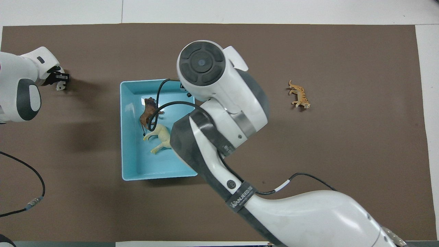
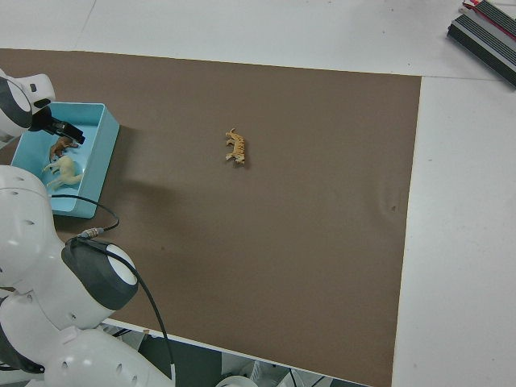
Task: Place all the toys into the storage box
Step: 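Carry the cream llama with the right gripper and release it in the box, then lift the panda with the left gripper while the right gripper reaches the dog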
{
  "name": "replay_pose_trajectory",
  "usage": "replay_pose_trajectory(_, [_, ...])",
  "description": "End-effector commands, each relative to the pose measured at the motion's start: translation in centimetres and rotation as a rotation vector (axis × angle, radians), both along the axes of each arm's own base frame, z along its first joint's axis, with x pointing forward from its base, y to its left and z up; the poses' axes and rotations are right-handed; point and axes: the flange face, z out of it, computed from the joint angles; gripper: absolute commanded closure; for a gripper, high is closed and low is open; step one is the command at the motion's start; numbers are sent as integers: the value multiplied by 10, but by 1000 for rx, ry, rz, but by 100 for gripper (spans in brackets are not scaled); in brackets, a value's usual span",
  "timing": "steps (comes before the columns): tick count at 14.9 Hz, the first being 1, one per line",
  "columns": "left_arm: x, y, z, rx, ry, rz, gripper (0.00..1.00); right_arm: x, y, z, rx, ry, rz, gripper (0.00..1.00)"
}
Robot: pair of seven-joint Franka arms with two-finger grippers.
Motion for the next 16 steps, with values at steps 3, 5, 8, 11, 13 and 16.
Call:
replay_pose_trajectory(3, [19, -15, 46, -2, 61, 71, 100, 62, -129, -16, -28, 18, 36, 0])
replay_pose_trajectory(5, [23, -42, 81, -24, 106, 149, 100, 81, -192, -34, -28, 16, 31, 0])
replay_pose_trajectory(8, [-1, -105, 166, -173, 128, 304, 100, 80, -252, -67, 1, 24, -5, 0])
replay_pose_trajectory(11, [-39, -205, 193, -167, 221, 360, 99, 63, -275, -118, 4, 9, -4, 0])
replay_pose_trajectory(13, [-64, -263, 183, -146, 264, 341, 93, 51, -283, -148, 1, 6, 26, 0])
replay_pose_trajectory(16, [-118, -298, 141, -116, 294, 326, 38, 41, -299, -167, -7, 22, 62, 0])
